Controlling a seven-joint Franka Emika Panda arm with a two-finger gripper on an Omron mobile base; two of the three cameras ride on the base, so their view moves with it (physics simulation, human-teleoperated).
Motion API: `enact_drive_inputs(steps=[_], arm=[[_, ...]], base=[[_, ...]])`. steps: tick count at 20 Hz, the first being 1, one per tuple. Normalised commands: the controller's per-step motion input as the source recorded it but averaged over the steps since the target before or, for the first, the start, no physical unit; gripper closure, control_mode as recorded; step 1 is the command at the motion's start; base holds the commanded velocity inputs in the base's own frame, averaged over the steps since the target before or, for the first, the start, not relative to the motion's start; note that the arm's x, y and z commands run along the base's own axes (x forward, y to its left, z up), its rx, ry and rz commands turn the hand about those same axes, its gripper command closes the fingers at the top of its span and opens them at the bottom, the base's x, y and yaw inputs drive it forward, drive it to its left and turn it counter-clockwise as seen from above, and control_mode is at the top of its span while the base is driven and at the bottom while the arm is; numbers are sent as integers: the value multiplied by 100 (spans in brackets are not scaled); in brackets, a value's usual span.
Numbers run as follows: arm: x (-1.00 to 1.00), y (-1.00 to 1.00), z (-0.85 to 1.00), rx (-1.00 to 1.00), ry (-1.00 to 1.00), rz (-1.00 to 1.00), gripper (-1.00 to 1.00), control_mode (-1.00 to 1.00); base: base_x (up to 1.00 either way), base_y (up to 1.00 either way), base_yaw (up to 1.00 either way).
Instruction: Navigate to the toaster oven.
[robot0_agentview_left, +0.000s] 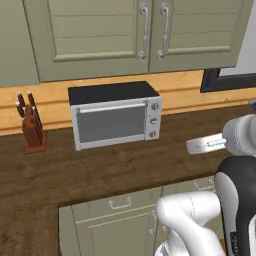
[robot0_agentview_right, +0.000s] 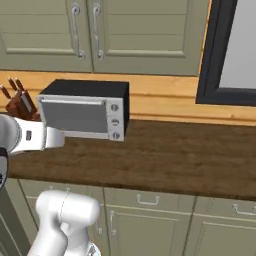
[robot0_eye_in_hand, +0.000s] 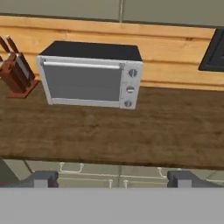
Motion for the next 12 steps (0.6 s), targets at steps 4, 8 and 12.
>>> enact_drive_inputs(steps=[4, 8, 12], arm=[[0, 0, 0, 0, 0, 0, -100, 100], [0, 0, 0, 0, 0, 0, -100, 100], [0, 0, 0, 0, 0, 0, -100, 100]], base=[[37, 81, -11], [1, 65, 0], [100, -37, 12]])
